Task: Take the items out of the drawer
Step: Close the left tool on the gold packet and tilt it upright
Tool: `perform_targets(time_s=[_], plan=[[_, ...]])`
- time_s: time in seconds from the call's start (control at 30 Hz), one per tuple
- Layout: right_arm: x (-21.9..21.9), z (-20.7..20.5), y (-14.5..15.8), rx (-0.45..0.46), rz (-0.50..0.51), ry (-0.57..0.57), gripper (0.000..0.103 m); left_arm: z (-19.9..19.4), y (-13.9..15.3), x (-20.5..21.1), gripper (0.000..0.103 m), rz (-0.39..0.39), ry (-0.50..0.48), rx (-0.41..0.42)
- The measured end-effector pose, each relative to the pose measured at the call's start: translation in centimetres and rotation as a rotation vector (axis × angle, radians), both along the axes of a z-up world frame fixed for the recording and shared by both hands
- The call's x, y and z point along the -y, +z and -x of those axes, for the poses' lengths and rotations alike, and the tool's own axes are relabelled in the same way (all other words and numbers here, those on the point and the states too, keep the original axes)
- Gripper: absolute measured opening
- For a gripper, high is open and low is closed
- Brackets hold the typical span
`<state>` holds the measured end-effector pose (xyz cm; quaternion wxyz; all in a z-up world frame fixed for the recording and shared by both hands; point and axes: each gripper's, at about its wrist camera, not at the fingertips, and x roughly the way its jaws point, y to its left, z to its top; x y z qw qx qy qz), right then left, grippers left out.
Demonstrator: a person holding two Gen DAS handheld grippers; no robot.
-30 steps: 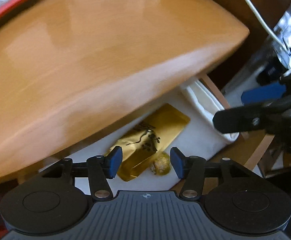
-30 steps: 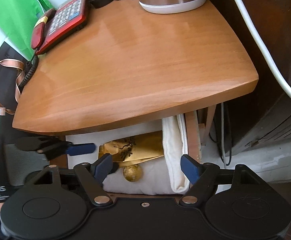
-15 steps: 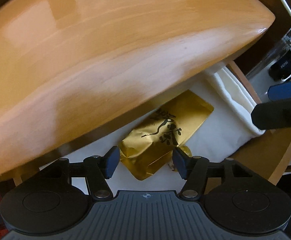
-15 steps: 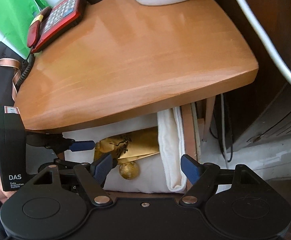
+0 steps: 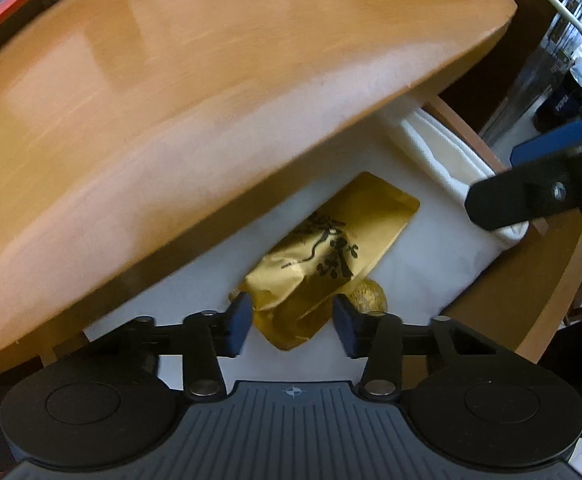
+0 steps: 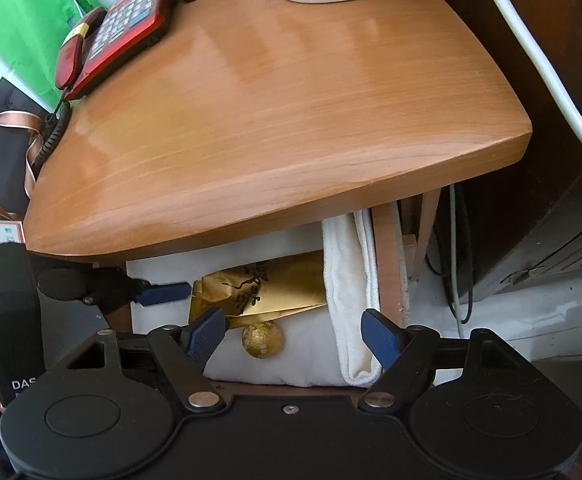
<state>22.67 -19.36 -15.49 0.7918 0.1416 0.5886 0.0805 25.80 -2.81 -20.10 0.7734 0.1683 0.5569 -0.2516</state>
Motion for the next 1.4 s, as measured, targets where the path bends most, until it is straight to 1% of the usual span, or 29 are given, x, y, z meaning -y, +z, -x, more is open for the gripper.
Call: perform_targets(time_s=[0.03, 0.1, 0.17, 0.4, 0.47, 0.57, 0.73, 1.0, 1.33, 1.4], plan=[[0.0, 0.0, 0.0, -0.001, -0.001, -0.002, 0.074, 0.3, 0.0, 0.0, 0.032, 0.001, -0.005, 0.001], [0.0, 0.1, -0.1, -0.003, -0.001, -0.001, 0.074, 0.8, 0.0, 0.1, 0.028, 0.005, -0.017, 0.010], [0.0, 0.1, -0.2, -0.005, 0.000, -0.002, 0.074, 1.1, -0.1, 0.4, 0.019, -0.005, -0.021, 0.017], [-0.2, 0.3, -0.2, -0.007, -0.005, 0.002, 0.074, 2.1, -0.9, 1.4, 0.018, -0.026, -0.052, 0.001], [-0.1, 0.3, -0.2, -0.005, -0.007, -0.002, 0.074, 2.4, -1.0, 1.5, 0.009, -0.019, -0.056, -0.004], [0.0, 0.4, -0.2, -0.006, -0.005, -0.008, 0.074, 3.2, -1.0, 1.7, 0.005, -0.010, -0.059, 0.001], [0.2, 0.7, -0.1, -0.006, -0.006, -0.016, 0.073, 4.5, -0.2, 1.6, 0.003, 0.018, -0.038, 0.000], [0.0, 1.3, 0.8, 0.010, -0.029, -0.021, 0.073, 7.5, 1.1, 1.2, 0.002, 0.035, 0.016, -0.003], [-0.7, 2.5, 2.3, 0.035, -0.063, -0.026, 0.073, 13.1, 3.6, 1.1, 0.001, 0.023, -0.002, 0.004], [-0.8, 2.8, 2.6, 0.039, -0.065, -0.024, 0.073, 11.6, 3.7, 1.1, 0.000, 0.021, -0.002, 0.004]])
